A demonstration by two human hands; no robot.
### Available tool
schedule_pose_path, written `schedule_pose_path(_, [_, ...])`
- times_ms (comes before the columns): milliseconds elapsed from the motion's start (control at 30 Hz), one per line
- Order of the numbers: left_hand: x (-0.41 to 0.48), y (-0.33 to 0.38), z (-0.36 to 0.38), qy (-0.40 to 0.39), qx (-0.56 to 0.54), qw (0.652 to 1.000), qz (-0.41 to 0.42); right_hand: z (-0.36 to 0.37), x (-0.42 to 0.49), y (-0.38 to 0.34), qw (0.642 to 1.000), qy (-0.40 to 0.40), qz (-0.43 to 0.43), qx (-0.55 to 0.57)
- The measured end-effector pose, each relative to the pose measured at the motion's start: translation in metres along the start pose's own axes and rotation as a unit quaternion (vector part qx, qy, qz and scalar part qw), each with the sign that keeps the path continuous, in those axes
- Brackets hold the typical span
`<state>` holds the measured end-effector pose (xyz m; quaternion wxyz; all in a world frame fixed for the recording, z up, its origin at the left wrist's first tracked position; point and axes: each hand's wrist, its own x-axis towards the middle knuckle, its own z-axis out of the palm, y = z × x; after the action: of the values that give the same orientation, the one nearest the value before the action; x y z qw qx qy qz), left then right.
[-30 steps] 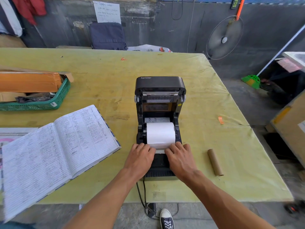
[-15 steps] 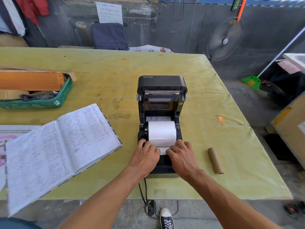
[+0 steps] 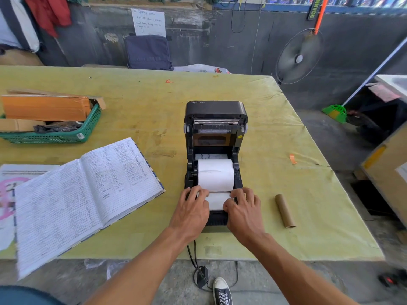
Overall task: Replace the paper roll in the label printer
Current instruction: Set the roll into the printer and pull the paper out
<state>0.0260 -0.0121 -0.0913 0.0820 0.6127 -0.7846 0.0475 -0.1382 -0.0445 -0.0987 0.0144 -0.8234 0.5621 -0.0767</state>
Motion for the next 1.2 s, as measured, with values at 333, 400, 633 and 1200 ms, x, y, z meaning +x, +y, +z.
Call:
schedule_pose_path(333, [-0.029,0.011,-0.009,0.016,-0.033,0.999,0.019,-0.006,-0.034,-0.006,1.0,0.016,0.008,0.008])
schedule_pose_path(400, [-0.039,0.014,-0.007,0.01,-0.033,0.999,0.027,-0.005,-0.045,-0.008,1.0,0.022,0.007,0.014])
schedule_pose_path(633, [-0.065,0.021,0.001,-0.041,-0.027,0.999,0.02,-0.001,-0.074,-0.014,0.999,-0.032,-0.022,0.014])
schedule_pose_path(1200, [-0.068,0.031,0.004,-0.149,-0.008,0.987,-0.052,0.002,-0.052,0.012,0.985,-0.134,-0.11,0.021])
